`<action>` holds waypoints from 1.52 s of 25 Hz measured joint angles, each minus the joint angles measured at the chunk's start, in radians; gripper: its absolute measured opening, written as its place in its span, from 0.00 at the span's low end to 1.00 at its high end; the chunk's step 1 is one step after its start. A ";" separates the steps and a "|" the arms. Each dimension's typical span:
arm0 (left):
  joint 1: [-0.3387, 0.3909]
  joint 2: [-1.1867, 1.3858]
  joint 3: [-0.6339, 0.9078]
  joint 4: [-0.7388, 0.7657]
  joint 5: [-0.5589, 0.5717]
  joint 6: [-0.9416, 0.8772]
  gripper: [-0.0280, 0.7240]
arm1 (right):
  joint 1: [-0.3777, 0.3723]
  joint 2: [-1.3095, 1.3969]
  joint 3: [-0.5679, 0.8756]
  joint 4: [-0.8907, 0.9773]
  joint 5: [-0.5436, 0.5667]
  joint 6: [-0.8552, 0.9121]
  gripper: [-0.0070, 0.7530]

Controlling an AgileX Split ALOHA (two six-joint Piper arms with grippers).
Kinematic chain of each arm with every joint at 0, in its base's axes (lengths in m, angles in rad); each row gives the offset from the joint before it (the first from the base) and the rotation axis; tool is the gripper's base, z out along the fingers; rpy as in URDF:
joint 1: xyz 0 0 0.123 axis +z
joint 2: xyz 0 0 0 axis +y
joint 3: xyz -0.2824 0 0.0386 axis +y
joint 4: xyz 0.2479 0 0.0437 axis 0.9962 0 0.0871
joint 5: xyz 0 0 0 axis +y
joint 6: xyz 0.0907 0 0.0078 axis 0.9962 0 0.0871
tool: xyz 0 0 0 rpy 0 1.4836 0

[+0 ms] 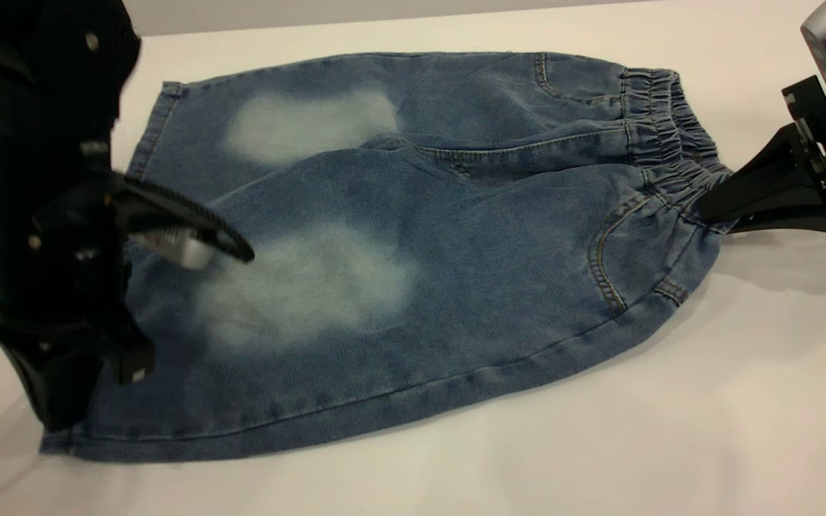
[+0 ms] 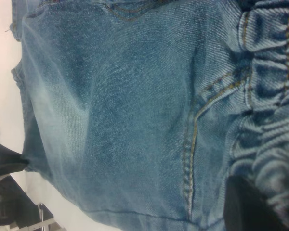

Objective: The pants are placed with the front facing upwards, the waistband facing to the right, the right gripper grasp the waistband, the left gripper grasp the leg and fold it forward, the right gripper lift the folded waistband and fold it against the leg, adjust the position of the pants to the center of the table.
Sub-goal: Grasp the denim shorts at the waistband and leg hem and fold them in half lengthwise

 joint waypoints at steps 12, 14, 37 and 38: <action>0.000 -0.192 0.000 -0.042 0.028 0.030 0.07 | 0.000 -0.006 0.000 0.011 0.006 -0.011 0.06; 0.000 -0.220 0.000 -0.041 0.027 0.030 0.07 | 0.000 -0.018 0.000 0.019 0.006 -0.019 0.06; 0.000 -0.299 -0.177 -0.005 -0.031 0.032 0.07 | 0.000 -0.132 -0.112 0.038 0.087 0.006 0.06; 0.000 -0.299 -0.187 -0.005 -0.032 0.032 0.07 | 0.000 -0.132 -0.123 0.038 0.092 0.011 0.06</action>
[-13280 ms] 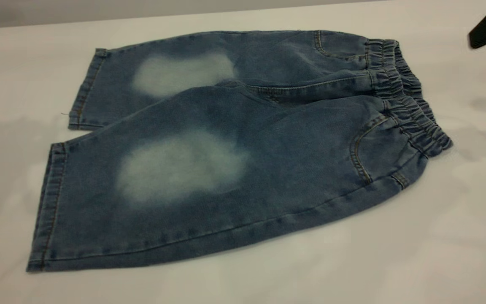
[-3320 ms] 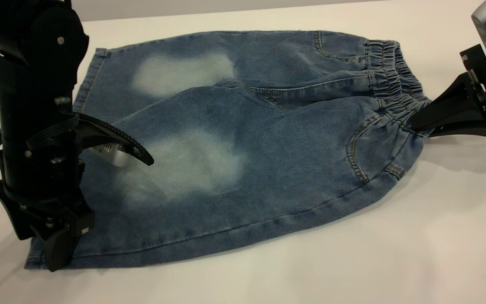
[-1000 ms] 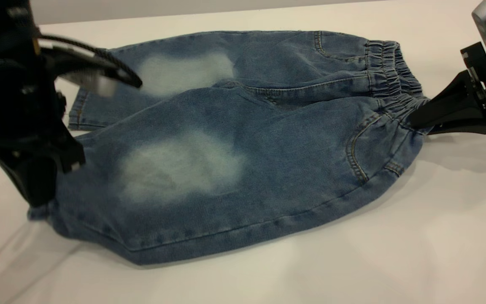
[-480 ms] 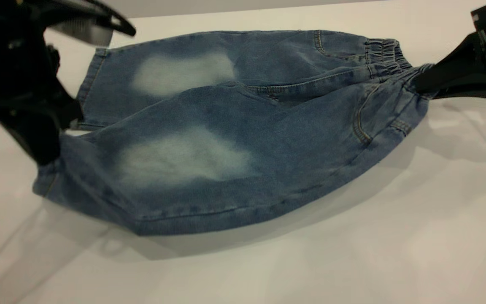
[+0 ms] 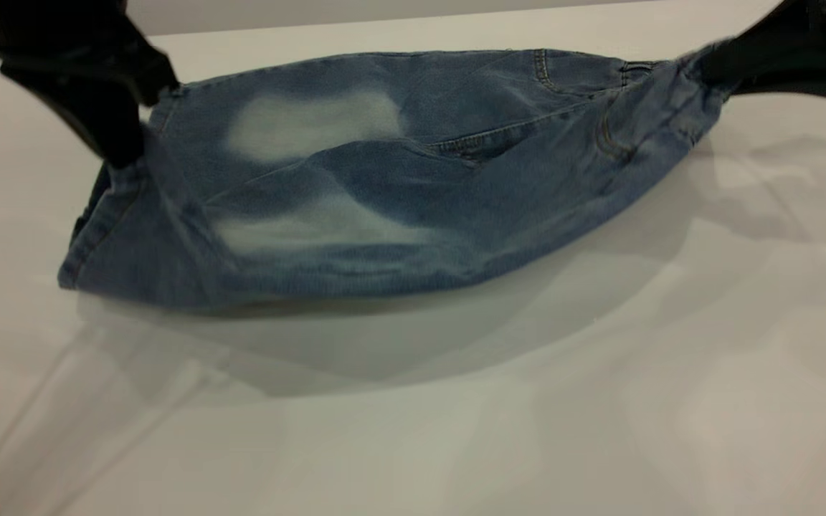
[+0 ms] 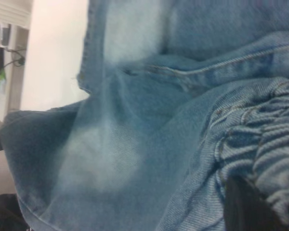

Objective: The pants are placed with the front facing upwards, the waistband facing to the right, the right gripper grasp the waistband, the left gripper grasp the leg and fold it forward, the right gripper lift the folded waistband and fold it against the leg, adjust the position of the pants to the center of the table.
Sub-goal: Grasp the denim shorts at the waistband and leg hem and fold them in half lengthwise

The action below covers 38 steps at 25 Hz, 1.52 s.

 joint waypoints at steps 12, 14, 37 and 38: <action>0.001 0.000 -0.032 0.004 -0.108 -0.002 0.07 | 0.002 0.000 -0.111 -0.001 0.005 0.062 0.06; 0.001 0.000 -0.032 0.004 -0.135 -0.007 0.07 | 0.002 0.000 -0.129 0.000 0.002 0.072 0.06; 0.093 0.000 -0.032 0.047 -0.392 -0.066 0.07 | 0.002 0.034 -0.177 0.036 -0.071 0.088 0.06; 0.096 0.000 -0.032 0.047 -0.401 -0.066 0.07 | 0.002 0.040 -0.179 0.037 -0.072 0.088 0.06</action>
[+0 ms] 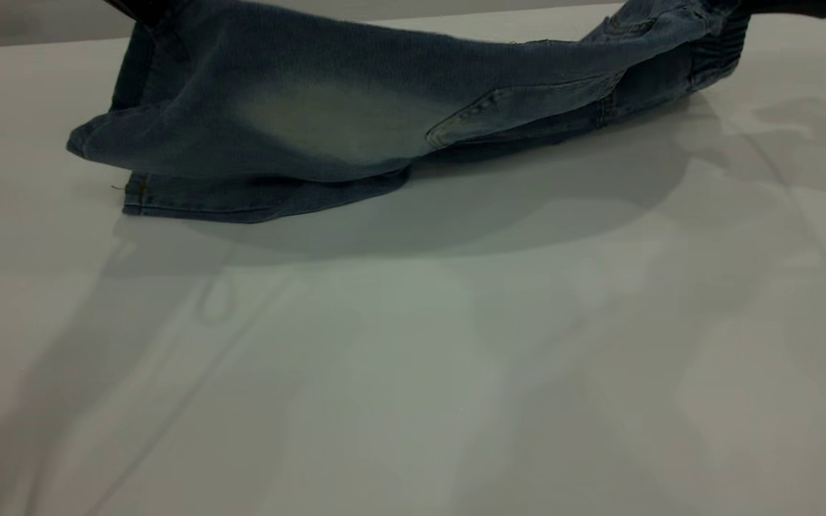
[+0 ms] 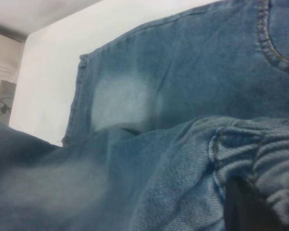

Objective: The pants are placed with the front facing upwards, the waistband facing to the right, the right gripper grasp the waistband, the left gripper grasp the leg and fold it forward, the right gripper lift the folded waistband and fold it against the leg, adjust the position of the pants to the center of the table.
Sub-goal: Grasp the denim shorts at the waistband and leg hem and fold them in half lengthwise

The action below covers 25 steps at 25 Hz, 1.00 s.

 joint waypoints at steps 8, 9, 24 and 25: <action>0.006 0.001 0.000 -0.001 -0.053 0.001 0.07 | 0.000 0.016 -0.062 -0.005 0.008 0.019 0.06; 0.006 0.001 0.000 -0.001 -0.058 0.001 0.07 | 0.000 0.016 -0.071 -0.009 0.008 0.025 0.06; 0.105 0.002 0.000 0.002 -0.117 -0.075 0.07 | 0.051 0.113 -0.144 -0.018 0.027 0.045 0.06; 0.112 0.002 0.000 0.002 -0.117 -0.075 0.07 | 0.058 0.120 -0.156 -0.023 0.030 0.052 0.06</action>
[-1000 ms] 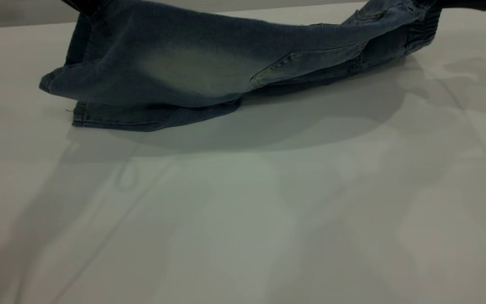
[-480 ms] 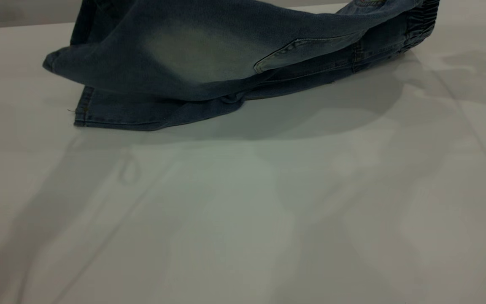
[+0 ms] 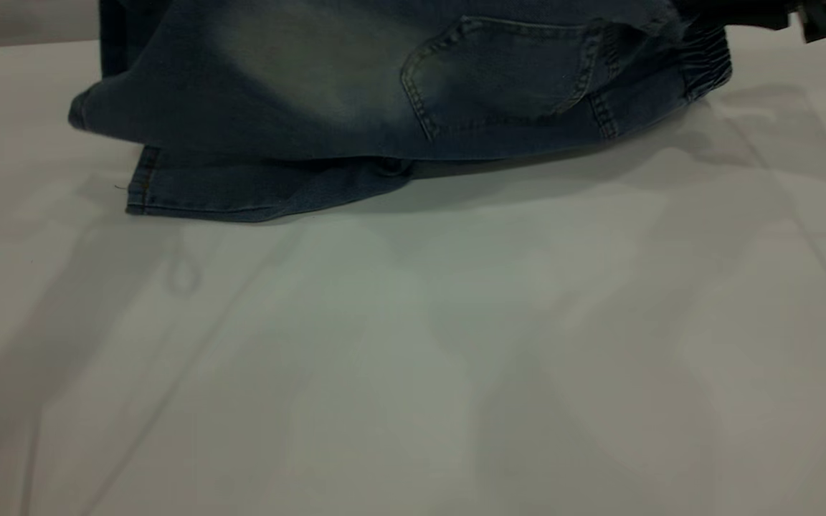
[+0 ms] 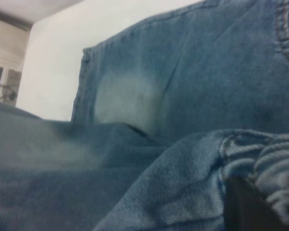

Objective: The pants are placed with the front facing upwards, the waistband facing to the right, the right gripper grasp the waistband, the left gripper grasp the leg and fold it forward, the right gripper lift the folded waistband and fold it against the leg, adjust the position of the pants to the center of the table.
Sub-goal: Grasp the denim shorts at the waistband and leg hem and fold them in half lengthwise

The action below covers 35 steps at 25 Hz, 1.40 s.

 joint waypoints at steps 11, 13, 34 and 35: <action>0.033 0.122 -0.005 0.000 -0.029 0.001 0.07 | 0.023 0.065 -0.131 -0.064 -0.003 0.081 0.06; 0.033 0.149 -0.023 0.000 -0.028 0.001 0.07 | 0.023 0.065 -0.140 -0.065 -0.003 0.084 0.06; 0.032 0.200 -0.158 0.055 0.036 0.004 0.07 | 0.023 0.065 -0.140 -0.067 -0.085 0.083 0.11; 0.032 0.202 -0.158 0.054 0.037 0.004 0.07 | 0.023 0.065 -0.140 -0.065 -0.085 0.080 0.13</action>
